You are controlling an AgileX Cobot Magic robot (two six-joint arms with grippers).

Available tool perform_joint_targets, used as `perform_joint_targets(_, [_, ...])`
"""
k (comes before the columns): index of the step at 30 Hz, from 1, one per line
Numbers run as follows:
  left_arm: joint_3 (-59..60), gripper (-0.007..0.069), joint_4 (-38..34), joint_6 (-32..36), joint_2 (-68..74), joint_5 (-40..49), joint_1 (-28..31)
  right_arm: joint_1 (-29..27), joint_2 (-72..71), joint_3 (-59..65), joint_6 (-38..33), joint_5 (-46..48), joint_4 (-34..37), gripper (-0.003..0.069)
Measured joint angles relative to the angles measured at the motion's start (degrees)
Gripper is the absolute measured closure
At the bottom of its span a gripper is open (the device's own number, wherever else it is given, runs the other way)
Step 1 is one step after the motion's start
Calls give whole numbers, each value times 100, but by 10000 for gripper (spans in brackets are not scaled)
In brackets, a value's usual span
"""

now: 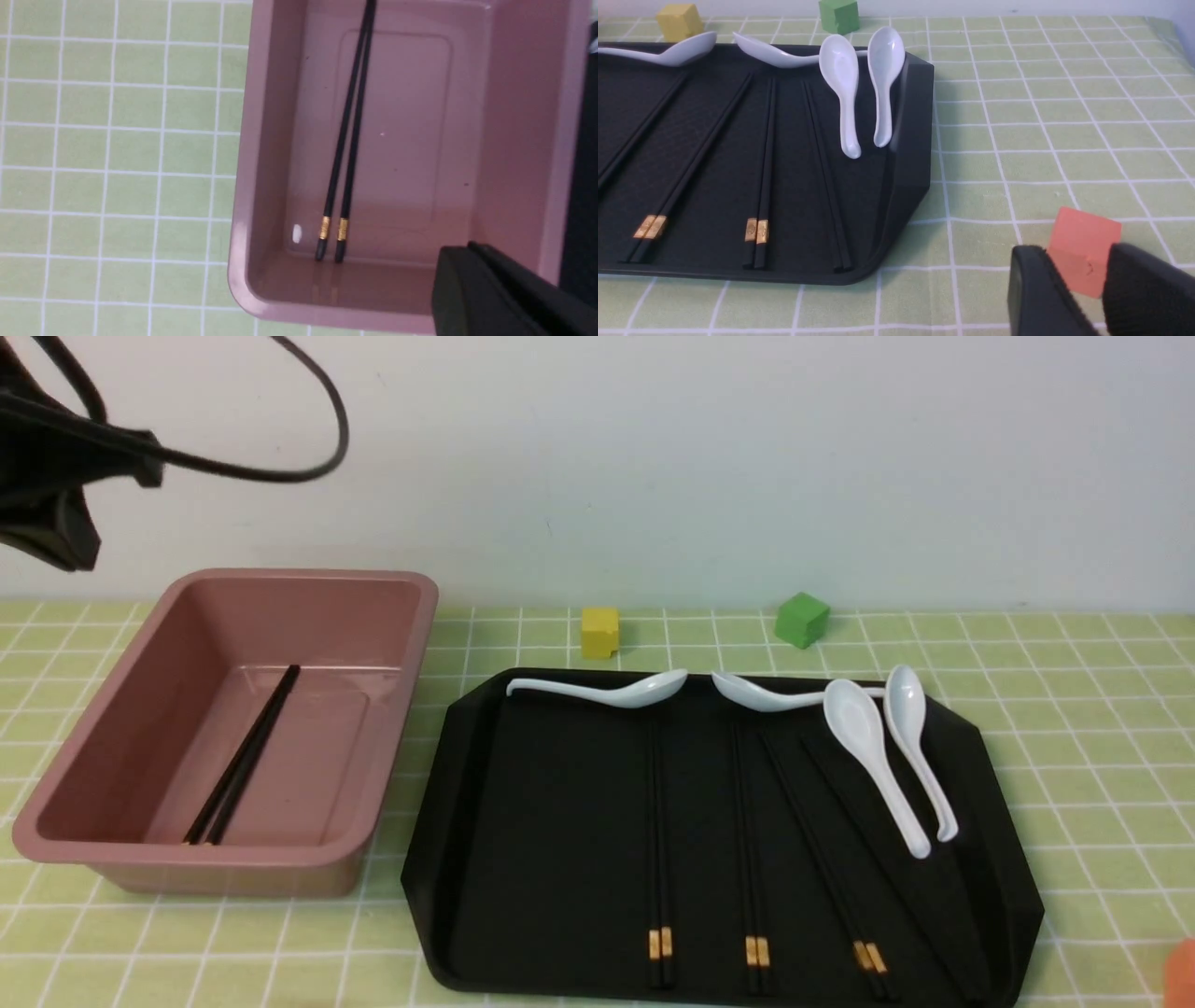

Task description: On green tablecloth take chopsticks from black tray and put them in box.

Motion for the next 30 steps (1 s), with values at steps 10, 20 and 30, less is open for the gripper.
perform_joint_targets(10, [2672, 637, -1409, 374, -2836, -426, 0, 0, 0, 0, 0, 0, 0, 419])
perform_joint_targets(20, [6551, 637, -3208, 882, -5797, -3388, 0, 0, 0, 0, 0, 0, 1, 419])
perform_joint_targets(30, [8040, 637, -4412, 1265, -7000, -6282, 0, 0, 0, 0, 0, 0, 1, 419])
